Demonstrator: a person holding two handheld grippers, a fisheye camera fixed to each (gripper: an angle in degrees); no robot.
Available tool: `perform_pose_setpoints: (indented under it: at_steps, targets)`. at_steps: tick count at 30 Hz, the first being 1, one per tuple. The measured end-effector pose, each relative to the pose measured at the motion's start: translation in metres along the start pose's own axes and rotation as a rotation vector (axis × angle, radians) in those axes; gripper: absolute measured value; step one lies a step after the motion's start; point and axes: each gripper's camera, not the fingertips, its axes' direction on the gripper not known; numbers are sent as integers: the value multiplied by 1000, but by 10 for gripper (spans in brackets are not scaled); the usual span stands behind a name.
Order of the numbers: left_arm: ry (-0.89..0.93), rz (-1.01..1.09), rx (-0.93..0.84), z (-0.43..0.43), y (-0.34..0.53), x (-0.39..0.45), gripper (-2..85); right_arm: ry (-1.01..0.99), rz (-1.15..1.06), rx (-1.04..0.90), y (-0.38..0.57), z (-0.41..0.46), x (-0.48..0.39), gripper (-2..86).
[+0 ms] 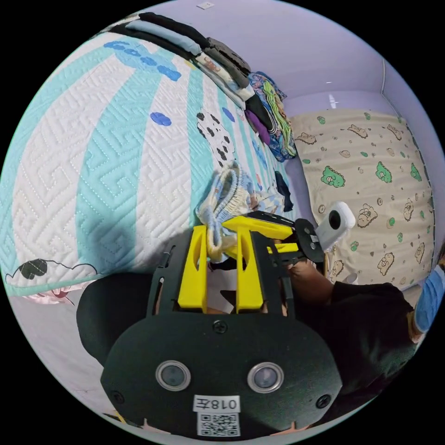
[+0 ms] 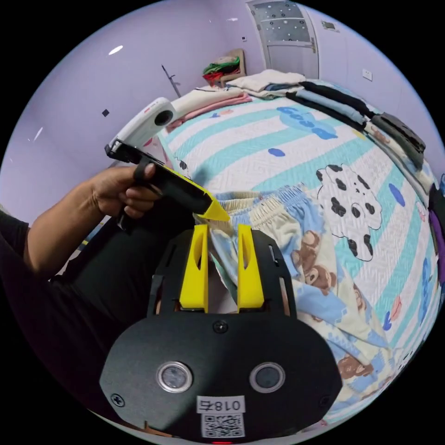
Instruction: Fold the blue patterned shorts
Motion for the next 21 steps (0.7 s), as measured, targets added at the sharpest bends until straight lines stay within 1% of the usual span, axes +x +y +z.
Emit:
perform_pose_setpoints:
  at_steps: [2, 4, 6, 10, 12, 15, 17, 18, 20, 21]
  targets:
    - [-19, -3, -10, -14, -5, 2, 90, 23, 6, -31, 5, 7, -16, 94]
    - [-76, -43, -7, -36, -10, 3, 58, 55, -20, -72, 10, 10, -32, 85]
    - [-80, -43, -9, -53, -14, 7, 34, 68, -38, -133, 16, 13, -48, 60]
    - [-121, 39, -40, -89, -22, 34, 8, 95, 2, -101, 44, 3, -79, 27]
    - [-162, 88, -36, -107, -22, 51, 1, 100, 51, -47, 58, -7, -90, 21]
    - [-257, 178, -36, -145, -20, 86, -4, 55, 178, 129, 88, -41, -104, 15]
    - [-290, 229, -19, -174, -18, 110, -5, 24, 287, 298, 116, -76, -112, 13]
    - [-310, 266, -3, -197, -17, 127, -4, 25, 309, 340, 123, -85, -115, 13]
    - [-336, 329, 21, -232, -16, 158, -2, 26, 367, 497, 150, -122, -131, 12]
    - [-367, 379, 30, -255, -16, 181, -1, 27, 372, 532, 156, -131, -136, 11]
